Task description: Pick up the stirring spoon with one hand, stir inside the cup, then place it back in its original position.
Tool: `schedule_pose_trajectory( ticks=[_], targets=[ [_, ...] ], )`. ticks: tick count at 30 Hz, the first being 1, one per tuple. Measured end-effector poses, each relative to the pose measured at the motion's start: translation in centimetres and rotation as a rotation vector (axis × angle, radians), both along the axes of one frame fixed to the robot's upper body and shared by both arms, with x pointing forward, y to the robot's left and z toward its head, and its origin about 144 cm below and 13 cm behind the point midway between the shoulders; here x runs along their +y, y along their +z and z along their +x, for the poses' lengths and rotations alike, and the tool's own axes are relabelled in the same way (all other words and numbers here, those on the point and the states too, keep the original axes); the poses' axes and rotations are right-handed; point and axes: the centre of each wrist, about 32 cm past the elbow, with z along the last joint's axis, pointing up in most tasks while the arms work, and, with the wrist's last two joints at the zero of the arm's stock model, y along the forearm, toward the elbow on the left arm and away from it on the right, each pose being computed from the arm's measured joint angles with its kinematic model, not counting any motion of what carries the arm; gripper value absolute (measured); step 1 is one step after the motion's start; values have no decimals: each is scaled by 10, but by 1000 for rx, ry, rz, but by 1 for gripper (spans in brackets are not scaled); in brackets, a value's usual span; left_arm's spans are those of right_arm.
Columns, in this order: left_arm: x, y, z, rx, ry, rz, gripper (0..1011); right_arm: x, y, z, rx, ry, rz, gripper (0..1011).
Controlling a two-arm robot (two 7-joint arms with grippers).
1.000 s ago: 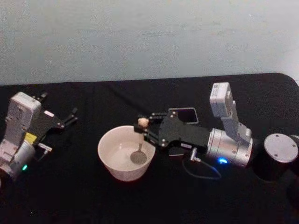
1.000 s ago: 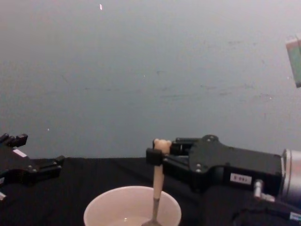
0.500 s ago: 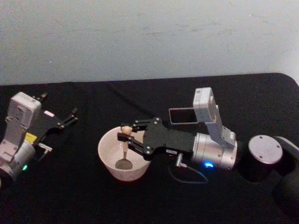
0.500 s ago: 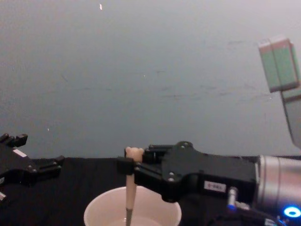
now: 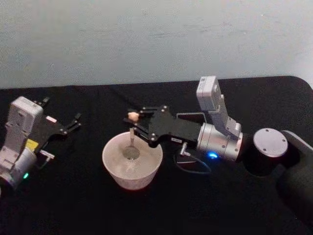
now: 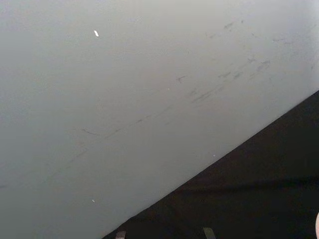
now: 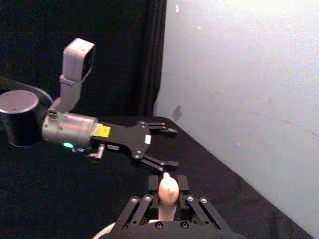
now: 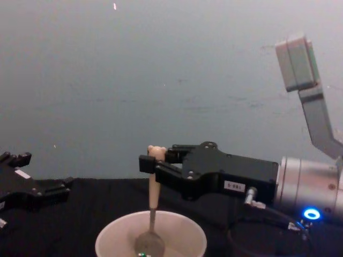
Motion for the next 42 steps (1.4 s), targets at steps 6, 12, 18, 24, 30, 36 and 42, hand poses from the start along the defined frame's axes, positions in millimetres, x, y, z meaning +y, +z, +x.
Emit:
schedule_pose_trajectory(
  ticks=[6, 12, 18, 24, 30, 36, 42],
  targets=[
    [0, 0, 0, 0, 0, 0, 1001, -4, 0, 1, -1, -18, 1, 214],
    [0, 0, 0, 0, 0, 0, 1001, -6, 2, -1, 0, -23, 8, 214],
    [0, 0, 0, 0, 0, 0, 1001, -7, 6, -5, -1, -35, 24, 214],
    [0, 0, 0, 0, 0, 0, 1001, -9, 15, -6, -17, -40, 47, 214],
    [0, 0, 0, 0, 0, 0, 1001, -14, 32, -8, -44, -47, 79, 214],
    [0, 0, 0, 0, 0, 0, 1002, -24, 55, -9, -83, -69, 109, 214],
    [0, 0, 0, 0, 0, 0, 1001, -39, 74, -12, -119, -103, 125, 214]
  ],
)
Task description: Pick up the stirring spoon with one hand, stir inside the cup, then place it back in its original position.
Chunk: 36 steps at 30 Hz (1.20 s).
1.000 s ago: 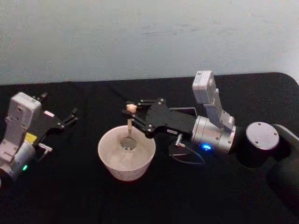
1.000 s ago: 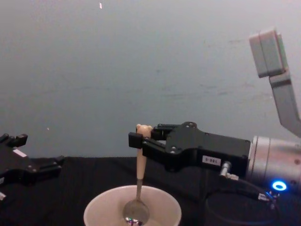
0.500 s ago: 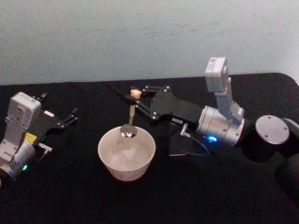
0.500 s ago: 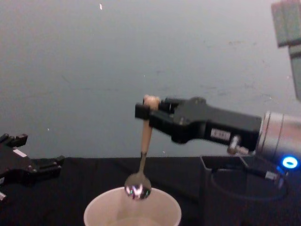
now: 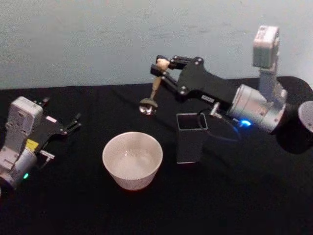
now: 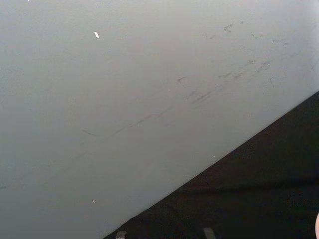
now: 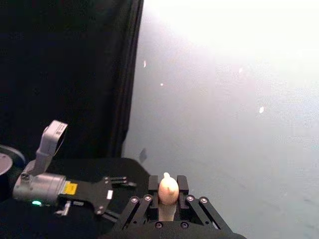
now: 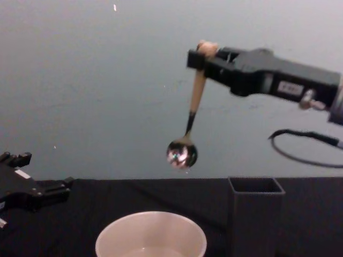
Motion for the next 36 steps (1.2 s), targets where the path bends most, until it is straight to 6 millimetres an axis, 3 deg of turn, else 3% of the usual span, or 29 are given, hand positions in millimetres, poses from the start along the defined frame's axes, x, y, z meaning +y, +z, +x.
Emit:
schedule_pose_trajectory(
  ticks=[11, 20, 36],
  targets=[
    [0, 0, 0, 0, 0, 0, 1001, -35, 17, -18, -38, -79, -6, 214],
    [0, 0, 0, 0, 0, 0, 1001, -53, 19, -33, -29, -129, -26, 214],
    [0, 0, 0, 0, 0, 0, 1001, -57, -1, -35, 51, -179, -85, 214]
  ],
)
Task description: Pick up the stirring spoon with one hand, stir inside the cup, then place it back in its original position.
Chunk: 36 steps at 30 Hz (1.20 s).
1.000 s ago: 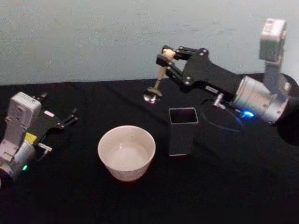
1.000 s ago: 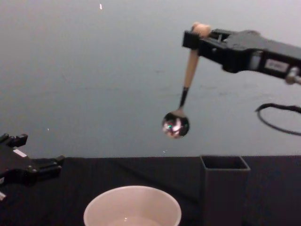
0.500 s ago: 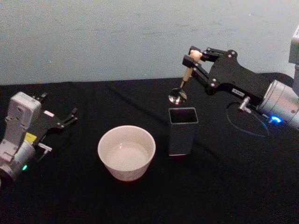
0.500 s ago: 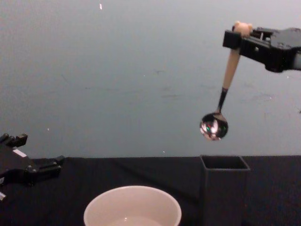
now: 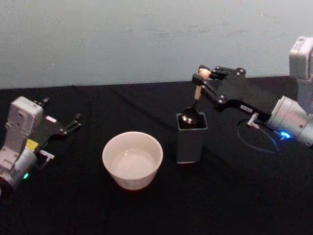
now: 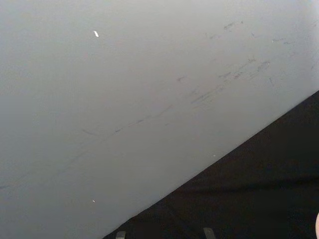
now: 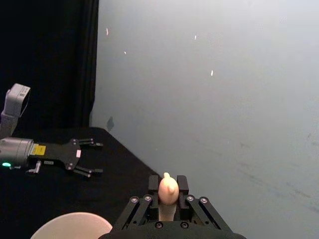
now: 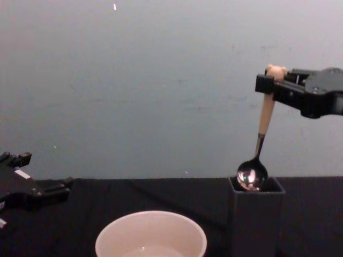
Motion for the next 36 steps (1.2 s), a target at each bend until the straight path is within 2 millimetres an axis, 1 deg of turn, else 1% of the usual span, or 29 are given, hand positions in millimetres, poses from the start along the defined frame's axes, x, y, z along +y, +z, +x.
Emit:
schedule_pose_trajectory(
  ticks=[8, 24, 36],
  targets=[
    [0, 0, 0, 0, 0, 0, 1001, 2, -11, -1, 58, -13, -1, 214],
    [0, 0, 0, 0, 0, 0, 1001, 11, -43, 0, 197, -82, -16, 214],
    [0, 0, 0, 0, 0, 0, 1001, 15, -57, 1, 248, -111, -24, 214]
  ],
)
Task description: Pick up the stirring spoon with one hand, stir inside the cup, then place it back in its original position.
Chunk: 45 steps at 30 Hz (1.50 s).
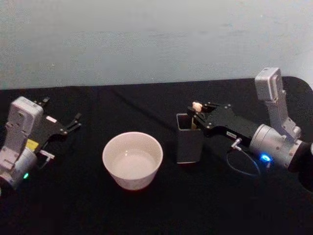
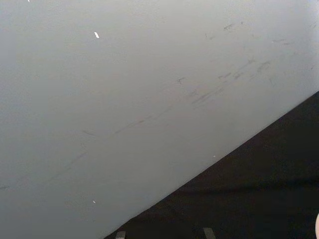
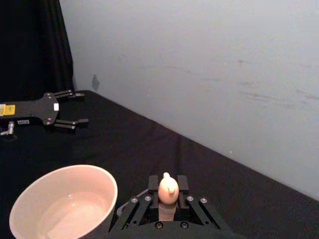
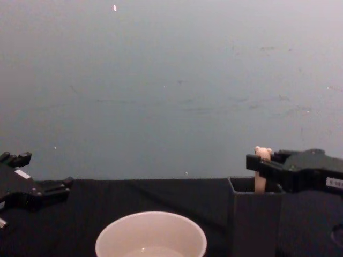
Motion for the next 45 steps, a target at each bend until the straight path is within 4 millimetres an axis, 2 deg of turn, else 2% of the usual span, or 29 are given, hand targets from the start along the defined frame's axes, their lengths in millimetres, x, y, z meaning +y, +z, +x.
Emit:
schedule_pose_trajectory(
  ticks=[23, 25, 26, 30, 34, 45],
  targets=[
    [0, 0, 0, 0, 0, 0, 1001, 2, -3, 1, 15, -8, -19, 229],
    [0, 0, 0, 0, 0, 0, 1001, 2, -3, 1, 17, -8, -22, 265],
    [0, 0, 0, 0, 0, 0, 1001, 2, -3, 1, 17, -8, -22, 336],
    [0, 0, 0, 0, 0, 0, 1001, 2, -3, 1, 17, -7, -21, 419],
    [0, 0, 0, 0, 0, 0, 1001, 2, -3, 1, 16, -7, -20, 586],
    [0, 0, 0, 0, 0, 0, 1001, 1, -3, 1, 14, -6, -18, 890]
  ],
)
